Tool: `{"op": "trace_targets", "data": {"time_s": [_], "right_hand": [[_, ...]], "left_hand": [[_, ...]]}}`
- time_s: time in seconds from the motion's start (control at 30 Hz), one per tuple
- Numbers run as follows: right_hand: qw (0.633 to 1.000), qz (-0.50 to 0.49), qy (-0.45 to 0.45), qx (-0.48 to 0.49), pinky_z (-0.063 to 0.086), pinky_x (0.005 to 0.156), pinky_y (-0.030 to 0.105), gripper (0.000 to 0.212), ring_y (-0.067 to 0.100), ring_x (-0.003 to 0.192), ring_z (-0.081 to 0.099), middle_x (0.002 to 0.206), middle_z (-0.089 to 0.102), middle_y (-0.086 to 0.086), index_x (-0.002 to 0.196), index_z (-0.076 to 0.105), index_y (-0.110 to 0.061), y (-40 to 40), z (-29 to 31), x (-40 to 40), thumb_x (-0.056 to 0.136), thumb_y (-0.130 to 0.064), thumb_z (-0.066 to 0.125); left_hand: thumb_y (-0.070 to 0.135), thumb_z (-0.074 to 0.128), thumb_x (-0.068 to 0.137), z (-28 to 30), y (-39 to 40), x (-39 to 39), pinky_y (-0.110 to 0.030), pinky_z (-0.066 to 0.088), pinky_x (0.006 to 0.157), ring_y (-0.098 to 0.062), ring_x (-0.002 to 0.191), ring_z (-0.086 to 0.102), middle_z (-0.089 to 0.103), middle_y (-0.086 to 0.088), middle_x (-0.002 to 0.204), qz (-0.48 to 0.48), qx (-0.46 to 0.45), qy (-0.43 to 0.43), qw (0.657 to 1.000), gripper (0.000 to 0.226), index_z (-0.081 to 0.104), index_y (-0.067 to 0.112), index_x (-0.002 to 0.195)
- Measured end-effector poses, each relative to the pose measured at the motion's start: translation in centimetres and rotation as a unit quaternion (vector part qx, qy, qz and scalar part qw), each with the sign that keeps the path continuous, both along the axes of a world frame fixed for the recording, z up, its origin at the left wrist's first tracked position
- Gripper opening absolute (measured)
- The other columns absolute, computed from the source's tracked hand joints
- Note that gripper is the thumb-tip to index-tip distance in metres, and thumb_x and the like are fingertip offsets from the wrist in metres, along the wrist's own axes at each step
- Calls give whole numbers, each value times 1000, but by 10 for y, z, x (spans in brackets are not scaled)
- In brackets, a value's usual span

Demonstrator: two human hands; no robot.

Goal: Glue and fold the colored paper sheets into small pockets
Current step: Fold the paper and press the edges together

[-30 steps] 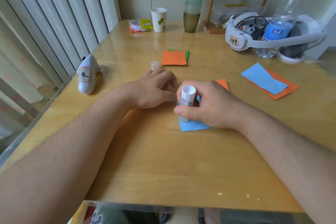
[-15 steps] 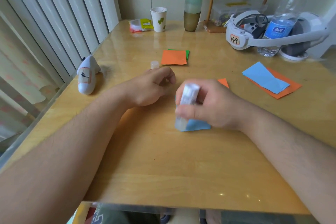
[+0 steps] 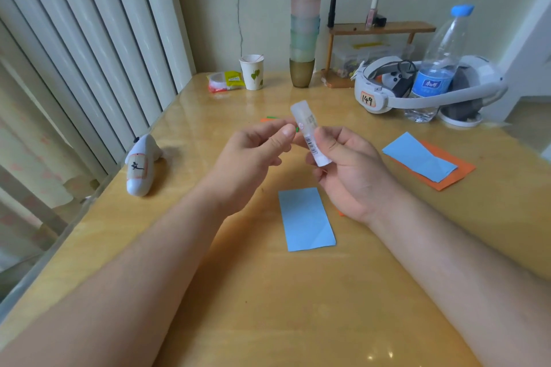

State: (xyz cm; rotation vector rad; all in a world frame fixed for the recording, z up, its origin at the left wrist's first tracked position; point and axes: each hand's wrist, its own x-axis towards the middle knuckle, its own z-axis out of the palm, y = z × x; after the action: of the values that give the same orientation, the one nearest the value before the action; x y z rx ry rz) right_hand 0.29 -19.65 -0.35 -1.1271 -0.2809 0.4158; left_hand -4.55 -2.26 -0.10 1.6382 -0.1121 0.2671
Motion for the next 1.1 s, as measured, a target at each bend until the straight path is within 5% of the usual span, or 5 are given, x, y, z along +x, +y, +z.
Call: {"op": "trace_targets", "data": {"time_s": [0.3, 0.47, 0.73, 1.0, 1.1], "right_hand": [[994, -30, -78, -75, 58, 85, 37, 44, 17, 81, 68, 87, 70, 2, 95, 64, -6, 5, -6, 3, 85, -49, 69], [838, -147, -337, -403, 41, 70, 16, 1, -3, 74, 54, 89, 64, -18, 95, 71, -33, -30, -5, 29, 95, -32, 72], [715, -81, -330, -610, 46, 106, 47, 30, 23, 125, 46, 114, 51, -14, 122, 69, -38, -52, -13, 50, 95, -50, 65], [730, -37, -276, -624, 43, 101, 38, 34, 22, 120, 44, 116, 49, -7, 104, 65, -34, -62, -17, 56, 83, -55, 81], [772, -52, -266, -575, 48, 82, 36, 27, 20, 100, 57, 99, 60, -6, 85, 64, -28, -63, -17, 56, 81, -41, 87]], "left_hand": [[28, 61, 102, 0, -7, 1, -16, 47, 81, -5, 90, 64, 72, 2, 99, 28, 14, -61, 998, 30, 70, 4, 117], [33, 69, 100, -1, 47, 0, -39, 51, 81, -11, 83, 65, 74, 7, 86, 158, 118, -59, 979, 8, 73, 25, 98], [52, 65, 97, -22, 78, 2, -48, 59, 85, -15, 85, 70, 73, 13, 82, 280, 215, 22, 935, 20, 69, 34, 104], [39, 70, 98, -22, 67, 2, -17, 46, 76, 5, 96, 61, 66, 26, 79, 254, 255, 85, 929, 17, 57, 42, 88], [47, 78, 89, -22, 67, 1, -28, 53, 83, -3, 100, 64, 64, 24, 100, 251, 250, 105, 929, 38, 60, 39, 122]]}}
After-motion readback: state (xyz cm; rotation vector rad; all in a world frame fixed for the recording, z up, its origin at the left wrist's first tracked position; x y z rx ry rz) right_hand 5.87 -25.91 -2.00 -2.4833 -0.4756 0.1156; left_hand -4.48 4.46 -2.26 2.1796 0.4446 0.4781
